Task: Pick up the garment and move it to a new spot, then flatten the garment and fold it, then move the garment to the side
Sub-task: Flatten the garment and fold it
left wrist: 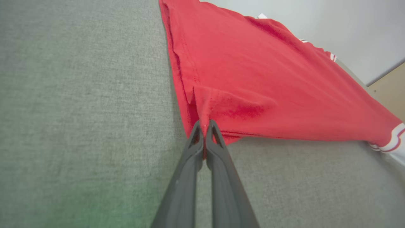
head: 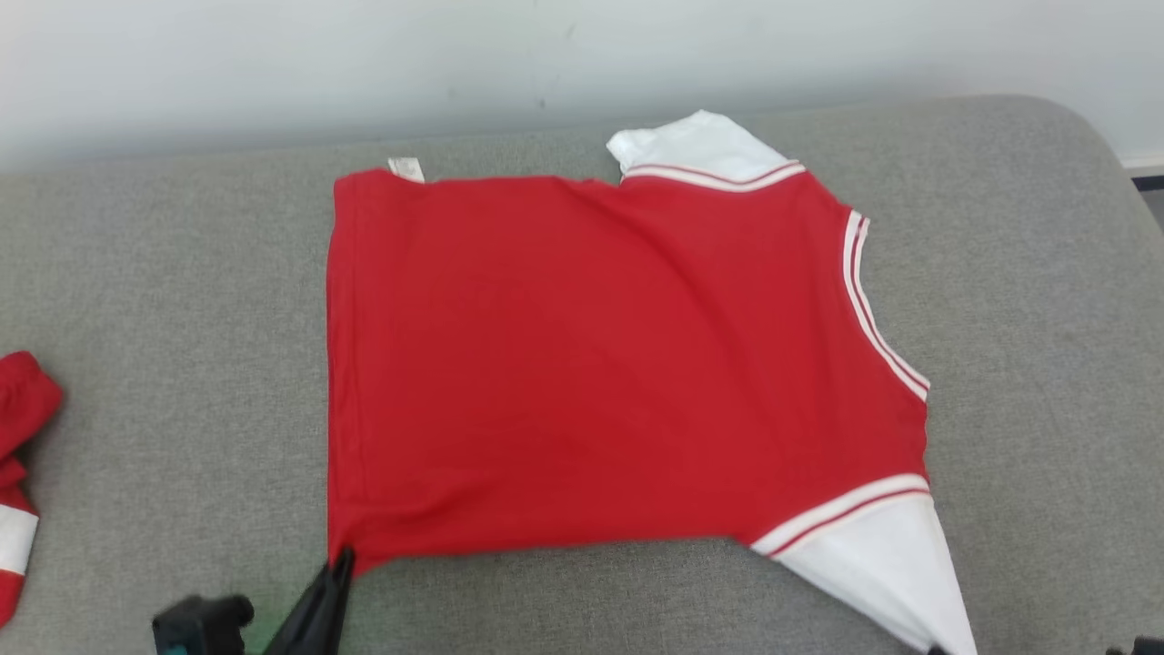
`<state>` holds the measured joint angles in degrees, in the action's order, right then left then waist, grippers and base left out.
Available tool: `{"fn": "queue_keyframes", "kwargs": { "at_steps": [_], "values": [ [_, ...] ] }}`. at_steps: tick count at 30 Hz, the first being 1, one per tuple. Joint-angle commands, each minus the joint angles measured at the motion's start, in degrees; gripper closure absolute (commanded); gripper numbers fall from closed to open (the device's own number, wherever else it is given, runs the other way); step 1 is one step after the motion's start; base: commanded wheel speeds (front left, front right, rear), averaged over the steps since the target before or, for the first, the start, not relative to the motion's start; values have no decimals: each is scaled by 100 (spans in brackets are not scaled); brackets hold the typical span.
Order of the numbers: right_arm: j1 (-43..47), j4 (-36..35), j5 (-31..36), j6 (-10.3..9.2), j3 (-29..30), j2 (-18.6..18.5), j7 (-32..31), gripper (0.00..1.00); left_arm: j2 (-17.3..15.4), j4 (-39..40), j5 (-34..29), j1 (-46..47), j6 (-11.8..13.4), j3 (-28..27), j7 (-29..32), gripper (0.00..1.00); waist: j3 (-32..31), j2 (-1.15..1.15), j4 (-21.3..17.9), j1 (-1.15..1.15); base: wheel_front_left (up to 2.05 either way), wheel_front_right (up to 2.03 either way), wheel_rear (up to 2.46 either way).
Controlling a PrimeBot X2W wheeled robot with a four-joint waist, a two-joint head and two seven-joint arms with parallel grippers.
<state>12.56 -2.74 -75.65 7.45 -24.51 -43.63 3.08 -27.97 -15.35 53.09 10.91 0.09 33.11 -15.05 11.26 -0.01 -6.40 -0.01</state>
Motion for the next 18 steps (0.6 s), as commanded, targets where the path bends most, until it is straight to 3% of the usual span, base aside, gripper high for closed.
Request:
{"fn": "queue_keyframes", "kwargs": {
  "at_steps": [1, 9, 18],
  "values": [
    [140, -40, -47, 9, -4, 18, -100, 100, 20, -19, -138, -194, 47, -5, -17, 100, -124, 1, -15, 1, 0, 0, 0],
    [739, -364, -211, 9, 118, -20, -580, 100, 157, -125, -637, -680, 163, -121, -17, 100, -246, 1, 108, 1, 0, 0, 0],
    [570, -702, -267, 9, 569, 207, -665, 100, 267, -22, -880, -690, 188, -314, -17, 100, -326, 1, 144, 1, 0, 0, 0]
  ]
}}
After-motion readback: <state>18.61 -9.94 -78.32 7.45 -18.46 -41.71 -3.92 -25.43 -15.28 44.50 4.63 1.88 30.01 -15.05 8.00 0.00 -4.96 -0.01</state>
